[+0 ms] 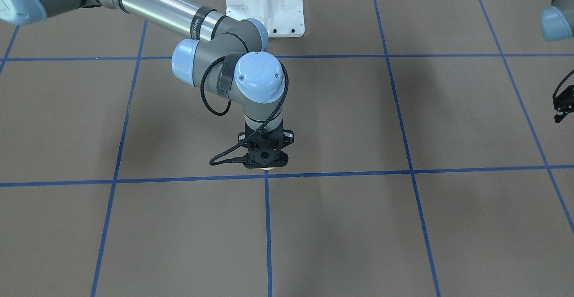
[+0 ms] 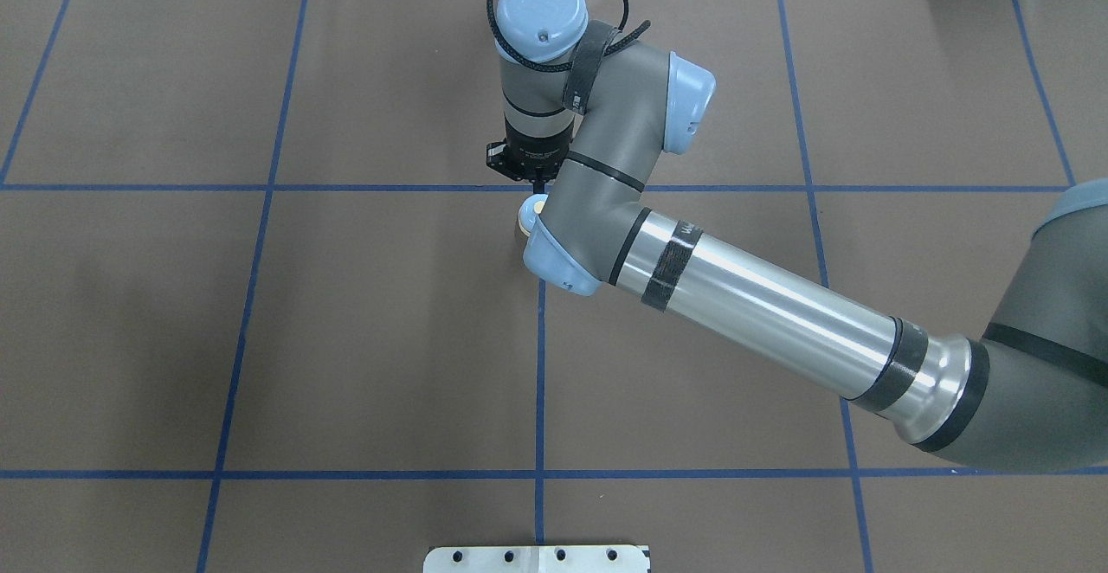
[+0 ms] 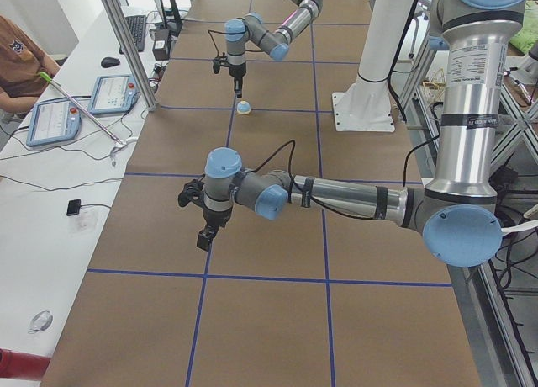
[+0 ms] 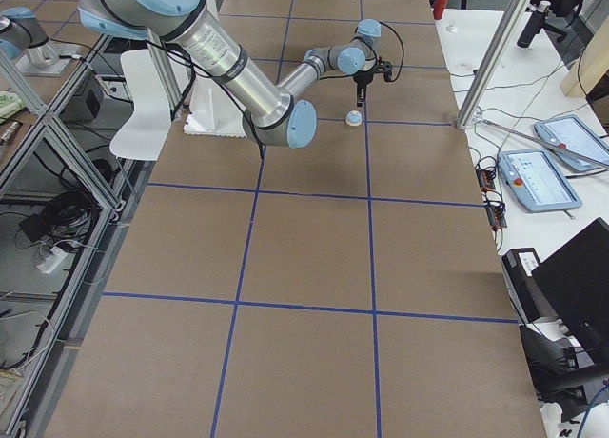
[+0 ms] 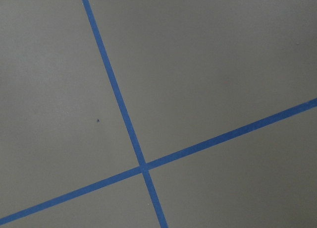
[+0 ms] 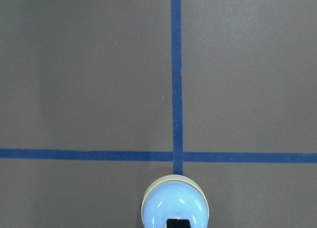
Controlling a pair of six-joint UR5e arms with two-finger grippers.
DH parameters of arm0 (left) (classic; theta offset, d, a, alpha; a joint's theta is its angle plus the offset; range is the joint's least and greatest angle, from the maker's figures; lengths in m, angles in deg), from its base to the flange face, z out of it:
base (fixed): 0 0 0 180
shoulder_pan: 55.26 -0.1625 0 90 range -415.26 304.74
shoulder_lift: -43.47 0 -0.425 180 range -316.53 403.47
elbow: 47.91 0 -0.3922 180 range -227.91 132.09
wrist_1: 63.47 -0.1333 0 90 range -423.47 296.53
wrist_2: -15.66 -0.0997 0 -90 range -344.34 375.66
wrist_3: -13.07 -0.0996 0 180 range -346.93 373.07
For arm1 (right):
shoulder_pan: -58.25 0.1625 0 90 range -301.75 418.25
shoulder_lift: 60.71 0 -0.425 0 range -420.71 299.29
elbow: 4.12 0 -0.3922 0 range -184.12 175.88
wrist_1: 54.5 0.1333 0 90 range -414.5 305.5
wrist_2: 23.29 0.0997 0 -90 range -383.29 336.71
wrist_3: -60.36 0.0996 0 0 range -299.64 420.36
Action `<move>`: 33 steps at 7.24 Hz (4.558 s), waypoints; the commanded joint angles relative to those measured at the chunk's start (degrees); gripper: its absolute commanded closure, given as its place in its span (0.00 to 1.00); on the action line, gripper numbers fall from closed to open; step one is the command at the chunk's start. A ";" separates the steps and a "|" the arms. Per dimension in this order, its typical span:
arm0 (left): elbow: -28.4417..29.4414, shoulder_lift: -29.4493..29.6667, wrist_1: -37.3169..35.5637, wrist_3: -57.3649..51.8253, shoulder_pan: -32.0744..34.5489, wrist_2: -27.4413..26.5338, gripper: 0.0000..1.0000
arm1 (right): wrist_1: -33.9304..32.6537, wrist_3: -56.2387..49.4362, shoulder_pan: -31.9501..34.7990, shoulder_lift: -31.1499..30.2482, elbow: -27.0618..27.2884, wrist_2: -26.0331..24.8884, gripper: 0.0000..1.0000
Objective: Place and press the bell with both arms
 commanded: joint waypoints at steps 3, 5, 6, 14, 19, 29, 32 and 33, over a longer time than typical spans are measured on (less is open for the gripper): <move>0.13 -0.02 -0.07 0.01 0.06 -0.27 0.00 | 1.68 -0.03 -0.92 -0.32 -1.37 -0.53 1.00; 0.13 -0.02 0.01 0.10 -0.03 -0.27 0.00 | 1.69 -0.03 -0.92 -0.84 -1.37 -0.53 1.00; 0.13 -0.02 0.01 0.36 -0.03 -0.27 0.00 | 1.69 -0.03 -0.92 -0.93 -1.46 -0.53 1.00; -0.04 -0.11 0.01 0.54 -0.03 -0.36 0.00 | 2.65 -0.03 -0.92 -1.11 -2.60 -0.62 1.00; 0.13 -0.11 0.01 0.54 0.06 -0.36 0.00 | 2.65 0.05 -0.83 -0.85 -2.60 -0.62 1.00; 0.39 -0.11 0.01 0.28 0.06 -0.53 0.00 | 3.00 -0.03 -1.36 -0.85 -2.95 -0.97 1.00; 0.40 -0.11 0.01 0.28 0.06 -0.53 0.00 | 2.22 -0.47 1.79 -0.40 0.11 0.95 1.00; 0.40 -0.11 0.01 0.19 0.06 -0.53 0.00 | -0.74 -0.39 3.81 -1.19 2.21 2.96 1.00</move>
